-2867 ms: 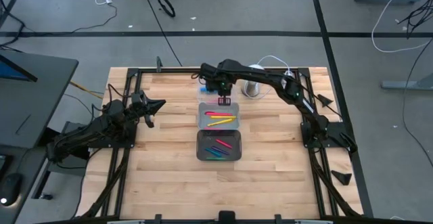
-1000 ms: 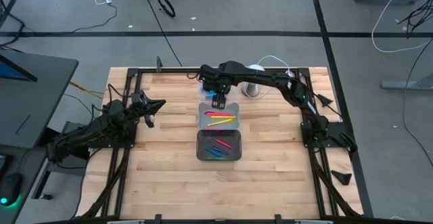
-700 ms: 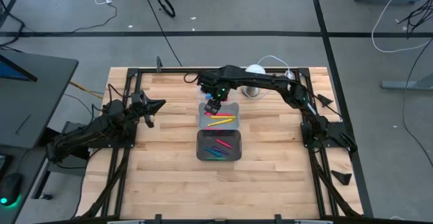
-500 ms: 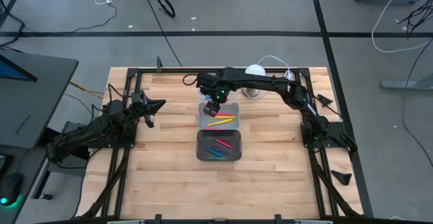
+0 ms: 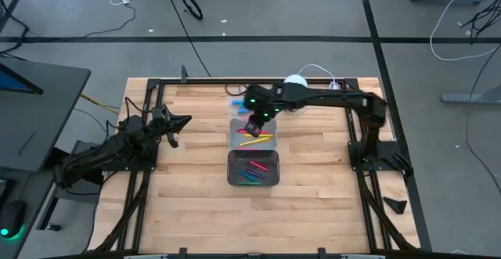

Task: Pick & Place Markers
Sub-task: Return to Home Position

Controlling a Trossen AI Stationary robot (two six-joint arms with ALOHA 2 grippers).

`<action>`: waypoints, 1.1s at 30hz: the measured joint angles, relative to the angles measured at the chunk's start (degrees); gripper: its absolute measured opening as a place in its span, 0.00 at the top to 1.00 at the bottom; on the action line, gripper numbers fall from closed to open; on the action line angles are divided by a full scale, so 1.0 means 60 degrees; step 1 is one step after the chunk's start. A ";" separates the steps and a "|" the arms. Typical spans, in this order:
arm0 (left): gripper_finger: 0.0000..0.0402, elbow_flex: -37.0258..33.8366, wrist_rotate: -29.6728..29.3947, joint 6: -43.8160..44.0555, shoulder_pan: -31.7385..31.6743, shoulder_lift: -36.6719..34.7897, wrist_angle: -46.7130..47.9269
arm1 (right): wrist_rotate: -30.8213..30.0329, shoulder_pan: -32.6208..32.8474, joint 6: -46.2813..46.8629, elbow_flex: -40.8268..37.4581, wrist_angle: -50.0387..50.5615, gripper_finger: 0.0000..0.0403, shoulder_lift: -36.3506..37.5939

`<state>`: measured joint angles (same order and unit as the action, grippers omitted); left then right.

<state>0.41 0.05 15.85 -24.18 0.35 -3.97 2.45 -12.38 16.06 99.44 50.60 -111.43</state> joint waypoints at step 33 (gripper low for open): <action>0.97 -0.0001 0.0000 -0.0003 0.0002 0.0002 0.0004 | -0.1853 -0.1005 -0.1356 -1.1685 -0.7422 1.00 1.0454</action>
<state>0.40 0.05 15.84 -24.16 0.36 -3.95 -8.67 -18.41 7.92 29.34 6.07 -48.70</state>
